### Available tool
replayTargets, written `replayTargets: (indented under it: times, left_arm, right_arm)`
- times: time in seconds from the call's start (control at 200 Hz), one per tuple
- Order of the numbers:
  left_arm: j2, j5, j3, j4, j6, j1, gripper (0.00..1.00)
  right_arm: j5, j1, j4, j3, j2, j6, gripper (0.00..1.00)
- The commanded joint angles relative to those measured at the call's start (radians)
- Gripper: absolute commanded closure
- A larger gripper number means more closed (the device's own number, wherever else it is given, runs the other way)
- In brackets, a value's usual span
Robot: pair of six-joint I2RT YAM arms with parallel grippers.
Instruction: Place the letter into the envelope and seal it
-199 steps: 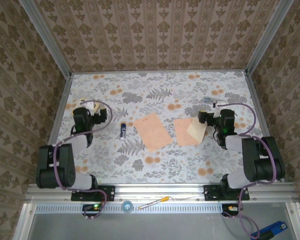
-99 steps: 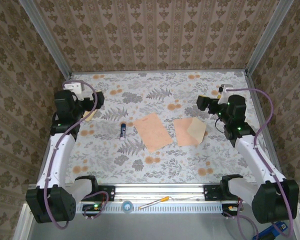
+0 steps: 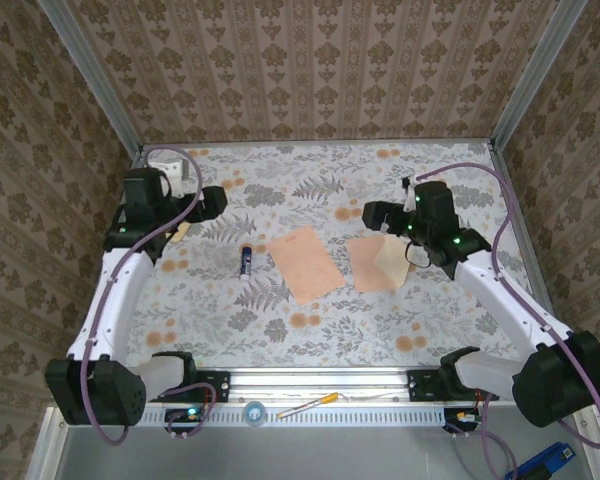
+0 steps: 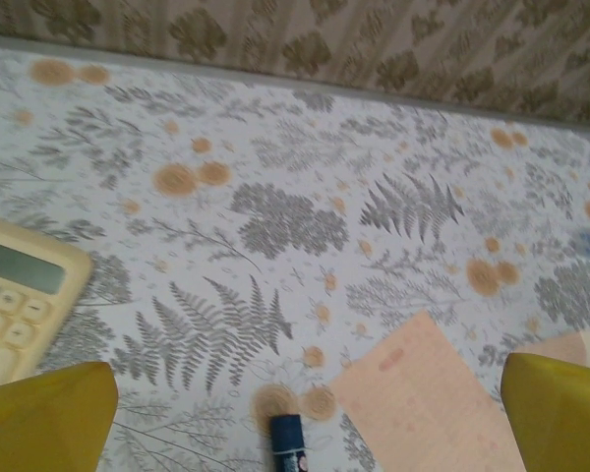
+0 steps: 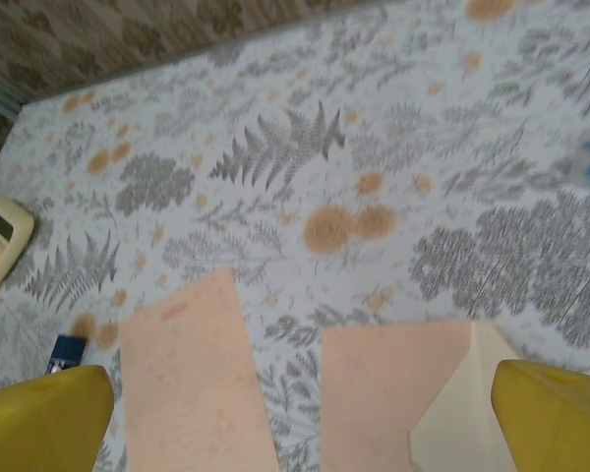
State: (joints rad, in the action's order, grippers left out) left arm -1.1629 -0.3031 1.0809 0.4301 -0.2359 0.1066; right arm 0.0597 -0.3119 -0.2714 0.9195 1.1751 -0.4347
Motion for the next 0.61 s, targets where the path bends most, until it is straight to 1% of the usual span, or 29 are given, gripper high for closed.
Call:
replayTargets:
  times: [0.0,0.255,0.41,0.6]
  left_arm:
    - [-0.034,0.011,0.039,0.027,0.009,0.041,0.0]
    - [-0.094,0.057,0.028,0.021,-0.001,0.135,0.0]
    - [-0.111,0.06,0.007,0.004,-0.019,0.158,0.0]
    - [-0.137,0.043,-0.019,-0.019,-0.039,0.165,0.0]
  right_arm:
    - [-0.04,-0.033,-0.053,0.025,0.01,-0.063,0.0]
    - [-0.057,-0.117,-0.03,0.006,0.06,-0.109,0.0]
    - [-0.046,-0.147,-0.014,0.005,0.095,-0.124,0.0]
    - [-0.025,-0.166,0.012,0.018,0.133,-0.153,0.0]
